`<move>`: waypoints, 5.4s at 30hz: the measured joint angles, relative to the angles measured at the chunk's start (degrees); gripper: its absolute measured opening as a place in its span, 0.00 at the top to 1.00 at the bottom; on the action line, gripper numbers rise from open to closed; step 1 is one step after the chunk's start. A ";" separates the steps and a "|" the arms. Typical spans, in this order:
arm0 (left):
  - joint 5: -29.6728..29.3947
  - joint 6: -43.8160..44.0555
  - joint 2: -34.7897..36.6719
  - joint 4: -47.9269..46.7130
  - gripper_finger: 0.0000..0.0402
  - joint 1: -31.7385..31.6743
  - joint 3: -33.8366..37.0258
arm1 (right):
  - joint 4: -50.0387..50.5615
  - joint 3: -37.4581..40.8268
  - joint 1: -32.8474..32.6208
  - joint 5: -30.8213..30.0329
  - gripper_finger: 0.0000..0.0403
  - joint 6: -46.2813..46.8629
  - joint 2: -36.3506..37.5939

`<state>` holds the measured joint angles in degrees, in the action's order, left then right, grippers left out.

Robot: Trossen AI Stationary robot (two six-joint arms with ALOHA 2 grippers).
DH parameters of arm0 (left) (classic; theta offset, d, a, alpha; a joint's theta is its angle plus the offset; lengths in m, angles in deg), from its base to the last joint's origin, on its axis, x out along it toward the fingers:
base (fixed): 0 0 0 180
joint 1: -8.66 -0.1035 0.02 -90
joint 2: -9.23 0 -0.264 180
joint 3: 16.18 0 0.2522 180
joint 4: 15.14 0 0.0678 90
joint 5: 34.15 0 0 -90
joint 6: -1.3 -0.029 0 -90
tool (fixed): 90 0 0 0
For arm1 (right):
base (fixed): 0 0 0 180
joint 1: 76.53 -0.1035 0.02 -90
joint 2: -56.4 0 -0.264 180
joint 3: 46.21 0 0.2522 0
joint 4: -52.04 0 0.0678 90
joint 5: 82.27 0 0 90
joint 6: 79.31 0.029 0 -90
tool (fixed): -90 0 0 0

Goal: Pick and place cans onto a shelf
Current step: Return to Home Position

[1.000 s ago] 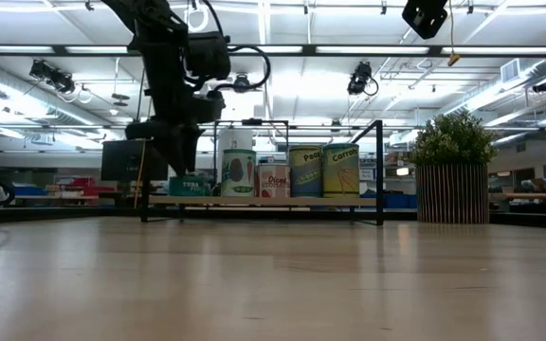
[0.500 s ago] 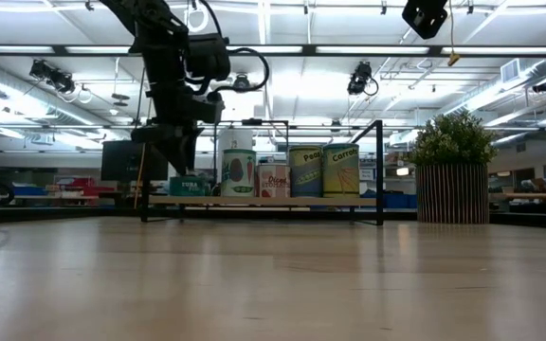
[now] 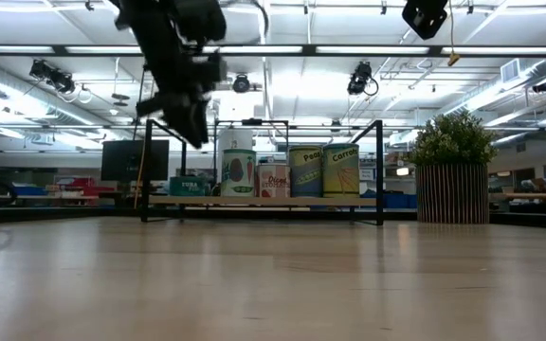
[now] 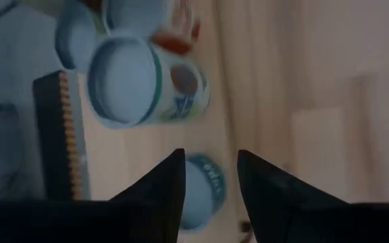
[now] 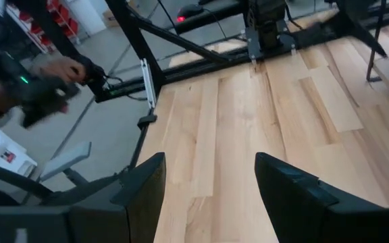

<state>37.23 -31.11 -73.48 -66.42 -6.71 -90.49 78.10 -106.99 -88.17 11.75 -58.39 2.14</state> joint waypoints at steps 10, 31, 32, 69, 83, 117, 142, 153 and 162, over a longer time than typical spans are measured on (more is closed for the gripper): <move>24.58 18.52 12.32 -0.67 0.65 4.85 2.20 | -1.29 2.84 -0.34 -2.28 0.42 -1.03 0.17; 26.62 31.94 43.15 27.83 0.65 8.51 35.69 | -10.77 15.33 0.17 -9.27 0.42 -3.57 10.30; 26.65 32.13 45.07 28.19 0.65 8.54 36.95 | -11.86 16.28 0.18 -10.13 0.42 -3.58 11.13; 25.00 38.10 71.51 43.39 0.65 8.49 60.06 | -39.99 45.47 4.91 -12.06 0.42 -10.63 32.72; 15.47 26.70 71.52 53.05 0.71 8.47 60.08 | -41.01 46.66 10.95 -18.72 0.42 -7.37 32.70; 23.61 39.26 71.48 46.58 0.94 8.49 60.13 | -40.94 46.66 11.85 -26.94 0.42 -14.92 32.52; 23.59 39.23 71.48 46.69 0.93 8.47 60.15 | -40.94 46.66 11.85 -26.90 0.42 -14.92 32.52; 23.59 39.27 71.48 46.69 0.94 8.47 60.15 | -40.94 46.66 11.85 -26.90 0.42 -14.92 32.52; 23.60 39.26 71.48 46.69 0.94 8.47 60.15 | -40.92 46.66 11.83 -26.90 0.42 -14.92 32.52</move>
<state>60.83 8.14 -1.99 -19.73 1.76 -30.34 37.17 -60.33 -76.34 -15.15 -73.31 34.66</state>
